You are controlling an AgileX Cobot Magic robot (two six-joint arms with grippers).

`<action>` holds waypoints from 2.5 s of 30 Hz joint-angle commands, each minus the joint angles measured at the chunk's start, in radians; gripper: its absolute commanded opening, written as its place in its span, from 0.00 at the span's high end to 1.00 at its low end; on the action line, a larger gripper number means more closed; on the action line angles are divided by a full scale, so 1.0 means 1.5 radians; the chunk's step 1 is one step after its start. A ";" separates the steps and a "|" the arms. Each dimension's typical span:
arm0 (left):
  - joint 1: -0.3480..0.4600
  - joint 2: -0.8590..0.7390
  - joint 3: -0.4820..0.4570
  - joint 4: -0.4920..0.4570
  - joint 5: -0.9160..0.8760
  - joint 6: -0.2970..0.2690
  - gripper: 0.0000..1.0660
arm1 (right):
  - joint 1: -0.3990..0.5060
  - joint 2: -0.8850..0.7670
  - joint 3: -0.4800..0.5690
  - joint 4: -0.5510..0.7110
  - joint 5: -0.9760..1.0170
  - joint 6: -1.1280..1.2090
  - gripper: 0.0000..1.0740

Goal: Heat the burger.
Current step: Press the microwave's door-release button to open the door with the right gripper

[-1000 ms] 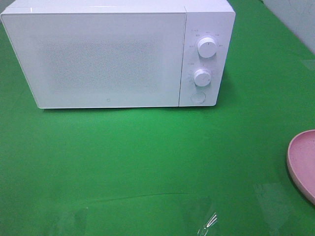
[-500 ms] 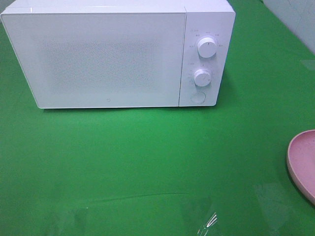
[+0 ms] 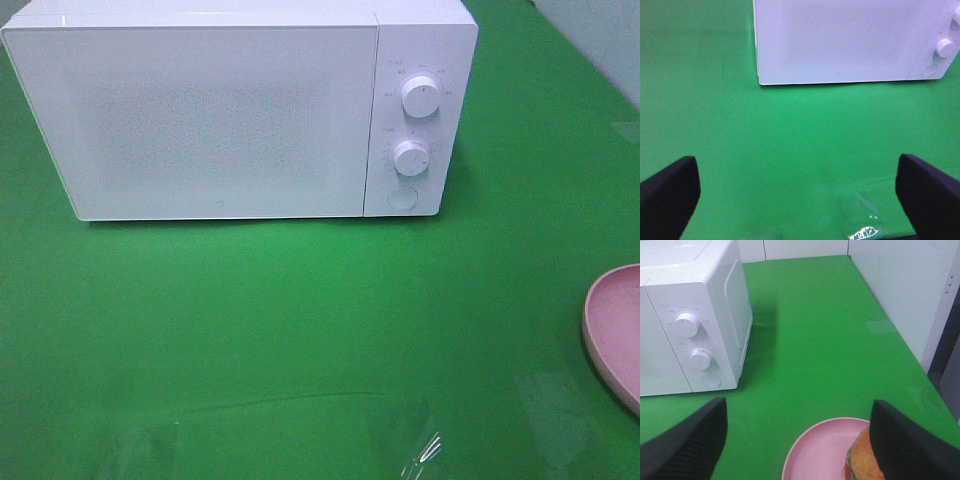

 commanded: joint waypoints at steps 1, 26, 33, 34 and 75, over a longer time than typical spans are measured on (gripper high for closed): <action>-0.003 -0.009 0.001 -0.003 -0.004 -0.001 0.07 | 0.003 0.026 -0.005 -0.005 -0.045 0.004 0.29; -0.003 -0.009 0.001 -0.003 -0.004 -0.001 0.07 | 0.003 0.297 0.025 -0.003 -0.281 0.011 0.29; -0.003 -0.009 0.001 -0.003 -0.004 -0.001 0.07 | 0.003 0.343 0.103 -0.003 -0.469 0.011 0.29; -0.003 -0.009 0.001 -0.003 -0.004 -0.001 0.07 | 0.003 0.349 0.106 -0.003 -0.489 0.011 0.29; -0.003 -0.008 0.001 -0.003 -0.004 -0.001 0.07 | 0.344 0.714 0.159 0.481 -1.066 -0.383 0.31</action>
